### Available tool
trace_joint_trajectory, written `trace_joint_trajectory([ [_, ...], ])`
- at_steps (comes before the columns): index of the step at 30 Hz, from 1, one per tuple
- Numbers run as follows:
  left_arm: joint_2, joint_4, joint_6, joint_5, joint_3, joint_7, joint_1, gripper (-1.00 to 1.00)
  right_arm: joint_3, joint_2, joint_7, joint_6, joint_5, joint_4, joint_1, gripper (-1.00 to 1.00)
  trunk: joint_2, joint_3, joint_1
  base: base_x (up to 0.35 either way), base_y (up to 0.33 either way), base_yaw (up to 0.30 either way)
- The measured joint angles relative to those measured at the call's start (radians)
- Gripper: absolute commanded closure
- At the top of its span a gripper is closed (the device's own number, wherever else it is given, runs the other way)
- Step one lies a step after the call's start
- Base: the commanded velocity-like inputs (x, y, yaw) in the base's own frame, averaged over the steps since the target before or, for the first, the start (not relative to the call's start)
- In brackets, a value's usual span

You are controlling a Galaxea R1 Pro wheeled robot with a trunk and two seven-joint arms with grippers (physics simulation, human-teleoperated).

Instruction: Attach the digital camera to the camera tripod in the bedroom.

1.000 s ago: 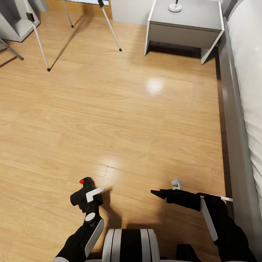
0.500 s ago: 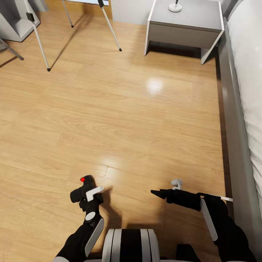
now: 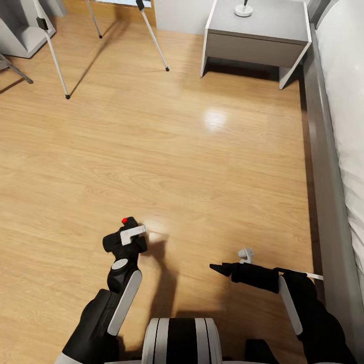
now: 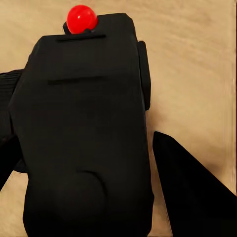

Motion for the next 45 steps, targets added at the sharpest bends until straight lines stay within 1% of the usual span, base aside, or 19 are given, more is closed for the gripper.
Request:
trace_joint_trajectory([
  [3, 0.0, -0.024, 0.032, 0.002, -0.005, -0.001, 0.0, 1.0, 0.0, 0.0, 0.0, 0.0, 0.001, 0.0, 0.0, -1.0, 0.0, 0.0, 0.0, 0.0, 0.0, 0.0],
  [8, 0.0, -0.038, 0.057, 0.011, -0.02, -0.002, 0.0, 1.0, 0.0, 0.0, 0.0, 0.0, 0.001, -0.001, 0.0, -1.0, 0.0, 0.0, 0.0, 0.0, 0.0, 0.0],
  [10, 0.002, -0.04, 0.062, 0.04, -0.025, -0.002, 0.0, 1.0, 0.0, 0.0, 0.0, 0.0, 0.002, -0.001, 0.0, -1.0, 0.0, 0.0, 0.0, 0.0, 0.0, 0.0],
  [11, 0.004, -0.04, 0.064, 0.07, -0.027, -0.002, 0.0, 1.0, 0.0, 0.0, 0.0, 0.0, 0.002, -0.001, 0.0, -1.0, 0.0, 0.0, 0.0, 0.0, 0.0, 0.0],
  [14, 0.005, -0.041, 0.066, 0.094, -0.027, -0.001, 0.0, 1.0, 0.0, 0.0, 0.0, 0.0, 0.003, -0.001, 0.0, -1.0, 0.0, 0.0, 0.0, 0.0, 0.0, 0.0],
  [18, 0.007, -0.04, 0.066, 0.114, -0.028, 0.0, 0.0, 1.0, -0.001, -0.002, 0.0, 0.0, 0.003, -0.001, 0.0, -1.0, 0.0, 0.0, 0.0, 0.0, 0.0, 0.0],
  [24, 0.008, -0.037, 0.067, 0.123, -0.029, 0.0, 0.0, 1.0, 0.0, -0.005, 0.001, 0.0, 0.002, -0.001, 0.0, -1.0, 0.0, 0.0, 0.0, 0.0, 0.0, 0.0],
  [34, 0.008, -0.036, 0.064, 0.125, -0.03, -0.002, 0.001, 1.0, -0.001, -0.006, 0.002, 0.0, -0.001, -0.003, 0.0, -1.0, 0.002, 0.039, -0.005, 0.0, 0.0, 0.0],
  [40, 0.012, -0.069, 0.052, 0.137, -0.025, -0.009, -0.001, 1.0, -0.002, -0.006, 0.003, 0.008, -0.005, -0.016, 0.0, -1.0, 0.004, 0.062, -0.007, 0.0, 0.0, 0.0],
  [43, 0.025, -0.077, 0.044, 0.145, -0.021, -0.02, -0.001, 1.0, -0.003, -0.006, 0.005, 0.018, -0.008, -0.025, 0.0, -1.0, 0.004, 0.073, -0.009, 0.0, 0.0, 0.0],
  [44, 0.042, -0.08, 0.041, 0.152, -0.019, -0.035, -0.001, 1.0, -0.003, -0.006, 0.006, 0.025, -0.01, -0.03, 0.0, -1.0, 0.005, 0.077, -0.009, 0.0, 0.0, 0.0],
  [45, 0.053, -0.081, 0.037, 0.16, -0.018, -0.047, -0.001, 1.0, -0.003, -0.006, 0.007, 0.027, -0.01, -0.032, 0.0, -1.0, 0.005, 0.081, -0.009, 0.0, 0.0, 0.0],
])
